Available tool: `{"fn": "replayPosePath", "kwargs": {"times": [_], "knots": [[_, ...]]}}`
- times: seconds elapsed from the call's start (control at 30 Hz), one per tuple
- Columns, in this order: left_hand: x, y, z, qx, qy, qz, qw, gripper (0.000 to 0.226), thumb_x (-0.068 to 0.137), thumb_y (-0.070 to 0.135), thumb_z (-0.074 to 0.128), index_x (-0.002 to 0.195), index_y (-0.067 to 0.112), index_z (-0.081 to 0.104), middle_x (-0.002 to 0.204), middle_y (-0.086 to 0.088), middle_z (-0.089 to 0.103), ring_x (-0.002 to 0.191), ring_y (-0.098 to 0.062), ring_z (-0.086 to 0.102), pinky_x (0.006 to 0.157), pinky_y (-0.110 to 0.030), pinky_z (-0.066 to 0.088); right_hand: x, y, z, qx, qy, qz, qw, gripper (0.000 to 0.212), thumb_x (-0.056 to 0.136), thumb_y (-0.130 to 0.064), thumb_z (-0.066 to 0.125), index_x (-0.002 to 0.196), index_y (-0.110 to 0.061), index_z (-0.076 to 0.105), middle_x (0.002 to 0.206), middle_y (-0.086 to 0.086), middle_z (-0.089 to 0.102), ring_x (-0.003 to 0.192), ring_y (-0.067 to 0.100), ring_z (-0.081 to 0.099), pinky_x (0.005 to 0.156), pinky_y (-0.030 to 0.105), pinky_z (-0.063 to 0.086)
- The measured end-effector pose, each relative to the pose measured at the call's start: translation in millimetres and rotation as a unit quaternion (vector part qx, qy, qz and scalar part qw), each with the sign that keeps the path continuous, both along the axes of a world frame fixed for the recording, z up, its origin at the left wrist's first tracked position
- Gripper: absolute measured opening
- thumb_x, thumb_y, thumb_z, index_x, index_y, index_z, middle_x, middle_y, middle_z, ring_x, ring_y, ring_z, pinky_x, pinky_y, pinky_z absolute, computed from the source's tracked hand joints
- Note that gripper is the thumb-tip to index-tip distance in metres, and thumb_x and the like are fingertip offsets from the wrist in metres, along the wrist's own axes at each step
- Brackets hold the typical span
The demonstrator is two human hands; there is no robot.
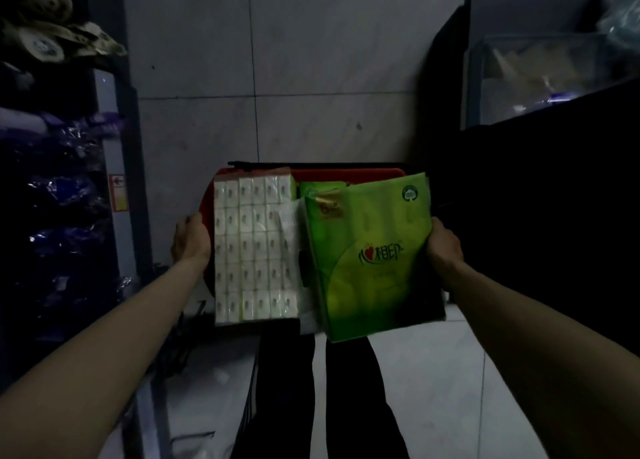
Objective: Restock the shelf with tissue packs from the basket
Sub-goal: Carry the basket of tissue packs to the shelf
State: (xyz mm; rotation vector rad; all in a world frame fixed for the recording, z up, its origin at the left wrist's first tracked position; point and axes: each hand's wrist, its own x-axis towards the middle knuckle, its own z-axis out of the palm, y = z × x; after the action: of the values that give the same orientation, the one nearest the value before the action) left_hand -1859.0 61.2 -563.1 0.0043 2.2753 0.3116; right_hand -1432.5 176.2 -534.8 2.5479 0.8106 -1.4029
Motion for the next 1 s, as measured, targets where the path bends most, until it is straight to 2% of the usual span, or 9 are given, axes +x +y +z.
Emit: {"fn": "replayPosePath", "kwargs": {"times": [0.13,0.23,0.33,0.47,0.6,0.7,0.8,0.9,1.0], "knots": [[-12,-12,-41,-0.003,-0.021,0.058,0.998,0.084,0.078,0.077,0.028,0.136,0.028,0.064,0.135,-0.004,0.065,0.118,-0.033,0.061,0.107,-0.055,0.046,7,-8,-14,0.023,0.031,0.053,0.998,0.033,0.112,-0.037,0.032,0.114,-0.02,0.06,0.121,0.019,0.063,0.114,0.039,0.06,0.103,0.054,0.049],[-6,-11,-39,0.001,-0.021,0.052,0.998,0.078,0.081,0.07,0.032,0.132,0.024,0.067,0.128,-0.006,0.068,0.113,-0.033,0.062,0.106,-0.052,0.048,12,-10,-18,0.041,0.087,0.011,0.995,0.028,0.105,-0.044,0.041,0.095,-0.028,0.061,0.117,0.015,0.067,0.112,0.038,0.064,0.105,0.06,0.052],[-5,-11,-32,-0.01,-0.03,0.008,0.999,0.081,0.081,0.072,0.032,0.135,0.021,0.064,0.128,-0.008,0.068,0.111,-0.033,0.063,0.103,-0.049,0.049,16,-12,-19,0.038,0.138,-0.014,0.99,0.031,0.094,-0.051,0.045,0.1,-0.028,0.066,0.117,0.016,0.07,0.112,0.038,0.067,0.104,0.062,0.053],[-5,-12,-22,-0.032,-0.024,-0.023,0.999,0.08,0.088,0.069,0.034,0.14,0.015,0.058,0.134,-0.01,0.064,0.115,-0.034,0.061,0.102,-0.045,0.048,13,-10,-7,0.017,0.182,-0.04,0.982,0.053,0.079,-0.065,0.053,0.105,-0.023,0.073,0.114,0.015,0.075,0.111,0.036,0.07,0.103,0.06,0.055],[-3,-16,-6,-0.053,-0.018,-0.036,0.998,0.082,0.084,0.072,0.034,0.137,0.014,0.06,0.134,-0.012,0.064,0.114,-0.035,0.06,0.103,-0.045,0.047,15,-25,5,0.015,0.169,-0.046,0.984,0.036,0.103,-0.051,0.045,0.103,-0.026,0.069,0.113,0.015,0.073,0.109,0.035,0.069,0.103,0.059,0.054],[-1,-14,23,-0.05,-0.026,-0.056,0.997,0.072,0.096,0.063,0.035,0.14,0.012,0.059,0.136,-0.01,0.061,0.117,-0.035,0.059,0.103,-0.043,0.047,17,-39,25,0.011,0.165,-0.063,0.984,0.044,0.099,-0.057,0.043,0.104,-0.025,0.072,0.111,0.016,0.073,0.107,0.036,0.069,0.102,0.061,0.055],[-9,-16,54,-0.06,-0.056,-0.064,0.995,0.088,0.088,0.075,0.03,0.147,0.014,0.054,0.141,-0.014,0.06,0.118,-0.035,0.059,0.105,-0.048,0.047,16,-48,55,-0.002,0.164,-0.09,0.982,0.056,0.088,-0.066,0.042,0.106,-0.023,0.075,0.11,0.016,0.075,0.106,0.037,0.07,0.101,0.06,0.055],[-27,-25,77,-0.077,-0.076,-0.069,0.992,0.108,0.075,0.09,0.025,0.154,0.02,0.046,0.147,-0.014,0.056,0.124,-0.036,0.058,0.108,-0.052,0.046,18,-63,89,-0.003,0.173,-0.108,0.979,0.057,0.088,-0.068,0.046,0.111,-0.024,0.074,0.112,0.017,0.074,0.107,0.038,0.07,0.101,0.062,0.056],[-38,-31,112,-0.074,-0.077,-0.064,0.992,0.109,0.074,0.088,0.025,0.153,0.017,0.047,0.145,-0.014,0.059,0.121,-0.037,0.061,0.105,-0.051,0.048,19,-75,119,0.0,0.174,-0.132,0.976,0.071,0.073,-0.078,0.053,0.115,-0.025,0.076,0.113,0.016,0.076,0.107,0.039,0.071,0.1,0.062,0.056]]}}
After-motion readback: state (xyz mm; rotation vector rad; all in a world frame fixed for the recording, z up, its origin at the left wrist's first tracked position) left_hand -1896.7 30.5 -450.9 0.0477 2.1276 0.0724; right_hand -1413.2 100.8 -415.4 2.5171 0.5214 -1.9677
